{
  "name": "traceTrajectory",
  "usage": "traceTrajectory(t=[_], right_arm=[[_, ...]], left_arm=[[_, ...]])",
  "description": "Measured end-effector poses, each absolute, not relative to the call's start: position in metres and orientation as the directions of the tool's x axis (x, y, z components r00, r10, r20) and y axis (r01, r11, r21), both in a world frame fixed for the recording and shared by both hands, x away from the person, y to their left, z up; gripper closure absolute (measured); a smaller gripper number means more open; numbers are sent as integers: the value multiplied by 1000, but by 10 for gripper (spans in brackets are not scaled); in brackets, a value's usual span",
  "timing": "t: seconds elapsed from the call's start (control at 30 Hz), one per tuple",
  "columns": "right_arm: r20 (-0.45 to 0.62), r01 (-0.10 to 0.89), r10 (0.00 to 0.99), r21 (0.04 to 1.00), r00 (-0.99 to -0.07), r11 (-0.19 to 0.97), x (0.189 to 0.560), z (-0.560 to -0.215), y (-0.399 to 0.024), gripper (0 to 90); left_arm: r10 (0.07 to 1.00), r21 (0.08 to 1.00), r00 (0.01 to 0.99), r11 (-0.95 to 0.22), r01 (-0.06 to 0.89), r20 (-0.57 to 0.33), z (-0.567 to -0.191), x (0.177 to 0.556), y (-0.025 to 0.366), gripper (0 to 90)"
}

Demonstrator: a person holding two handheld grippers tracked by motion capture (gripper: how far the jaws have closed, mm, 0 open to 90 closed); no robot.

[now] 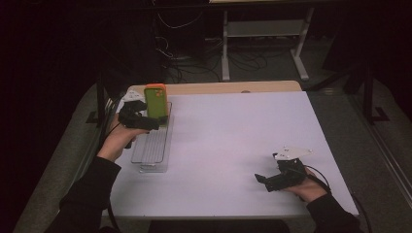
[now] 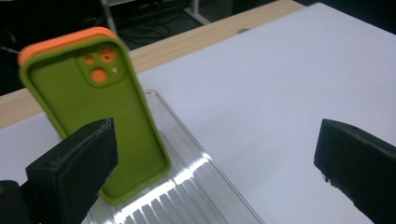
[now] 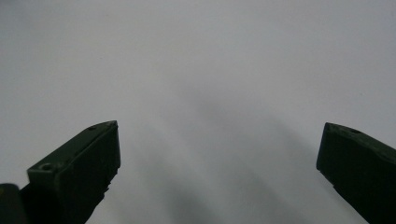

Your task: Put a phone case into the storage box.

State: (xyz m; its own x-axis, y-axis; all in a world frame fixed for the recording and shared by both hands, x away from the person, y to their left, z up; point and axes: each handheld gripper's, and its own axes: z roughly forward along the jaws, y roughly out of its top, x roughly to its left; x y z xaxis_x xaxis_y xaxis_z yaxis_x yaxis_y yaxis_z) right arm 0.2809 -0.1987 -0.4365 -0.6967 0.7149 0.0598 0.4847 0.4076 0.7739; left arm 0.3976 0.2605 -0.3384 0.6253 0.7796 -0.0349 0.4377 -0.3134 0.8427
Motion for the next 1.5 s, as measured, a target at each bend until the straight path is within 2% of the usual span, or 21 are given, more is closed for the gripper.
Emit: traceTrajectory(t=[0.3, 0.53, 0.83, 1.5], right_arm=[[62, 485, 716, 776, -695, 403, 280, -434, -200, 0], [59, 485, 717, 775, -695, 406, 281, -433, -199, 0], [54, 474, 709, 779, -703, 410, 281, -432, -199, 0], [46, 437, 694, 806, -719, 399, 280, -420, -199, 0]], left_arm=[[701, 835, 713, -382, 397, -18, -349, 366, 258, 0], [661, 832, 750, -398, 387, -32, -362, 345, 253, 0], [614, 825, 789, -442, 352, -8, -376, 325, 252, 0], [606, 809, 796, -468, 355, 1, -405, 302, 263, 0]])
